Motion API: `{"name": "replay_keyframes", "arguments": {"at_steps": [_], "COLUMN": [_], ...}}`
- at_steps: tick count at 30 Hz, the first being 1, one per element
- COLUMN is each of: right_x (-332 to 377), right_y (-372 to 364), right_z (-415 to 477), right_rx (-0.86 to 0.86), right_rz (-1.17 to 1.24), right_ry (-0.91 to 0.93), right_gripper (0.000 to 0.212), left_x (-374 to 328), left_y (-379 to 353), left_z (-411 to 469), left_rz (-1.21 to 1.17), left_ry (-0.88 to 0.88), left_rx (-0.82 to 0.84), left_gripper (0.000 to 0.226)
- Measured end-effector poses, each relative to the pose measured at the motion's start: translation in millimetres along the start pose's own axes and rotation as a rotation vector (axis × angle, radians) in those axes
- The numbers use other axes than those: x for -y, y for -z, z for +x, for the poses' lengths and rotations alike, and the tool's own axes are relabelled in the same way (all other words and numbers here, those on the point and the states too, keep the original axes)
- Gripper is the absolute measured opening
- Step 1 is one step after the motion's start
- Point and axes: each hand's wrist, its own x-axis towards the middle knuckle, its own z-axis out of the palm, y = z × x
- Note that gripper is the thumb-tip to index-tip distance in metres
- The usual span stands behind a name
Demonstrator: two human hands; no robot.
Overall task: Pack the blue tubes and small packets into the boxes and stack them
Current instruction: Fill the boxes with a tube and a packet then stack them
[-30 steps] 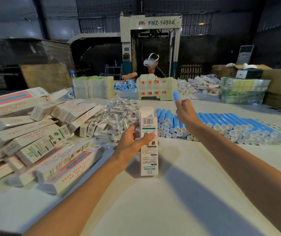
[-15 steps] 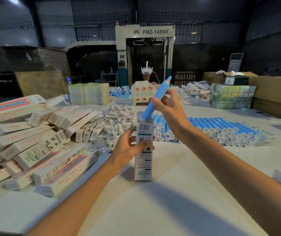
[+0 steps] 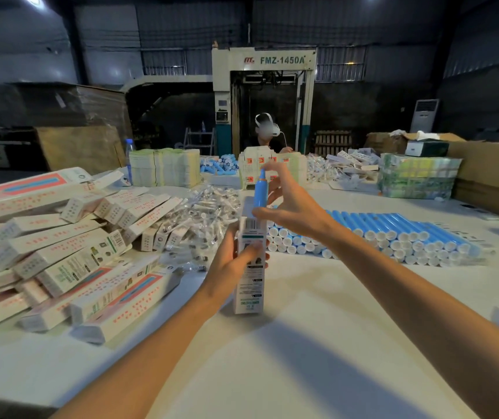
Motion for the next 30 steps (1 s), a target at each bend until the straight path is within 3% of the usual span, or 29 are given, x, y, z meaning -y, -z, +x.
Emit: {"name": "replay_keyframes", "arguments": {"at_steps": [4,9,13,15,18,21,25,27,30], "right_x": [-13,-40,-72,-81,-84,-80,-81,-79,-79], "right_y": [-29,-48,-64,-75,-86,-83,-82,-81,-73], "right_z": [-16,-22,-23,-24,-20,-22,-37,-46,-51], "right_rx": [-0.013,-0.164,-0.145,-0.094,0.055,0.345,0.603,0.586,0.430], "right_rz": [-0.148,-0.072,-0.131,-0.173,-0.170,-0.287,-0.574,-0.555,-0.523], "right_ry": [0.092,-0.005,-0.151,-0.173,-0.133,-0.063,0.210,0.261,0.211], "right_gripper": [0.027,0.024,0.025,0.025,0.025,0.035,0.032,0.018,0.010], "left_x": [9,16,18,20,21,21,24,27,30], "left_y": [-2,28,51,58,61,62,64,64,57], "left_z": [-3,9,12,14,17,18,21,22,24], "left_rz": [-0.136,0.002,0.079,0.089,0.115,0.117,0.078,0.032,-0.059], "left_ry": [0.001,0.009,0.135,0.123,0.105,0.106,0.135,0.157,0.158], "left_rx": [-0.123,-0.467,-0.642,-0.699,-0.732,-0.735,-0.704,-0.672,-0.572], "left_gripper": [0.027,0.022,0.063,0.061,0.053,0.045,0.047,0.045,0.028]}}
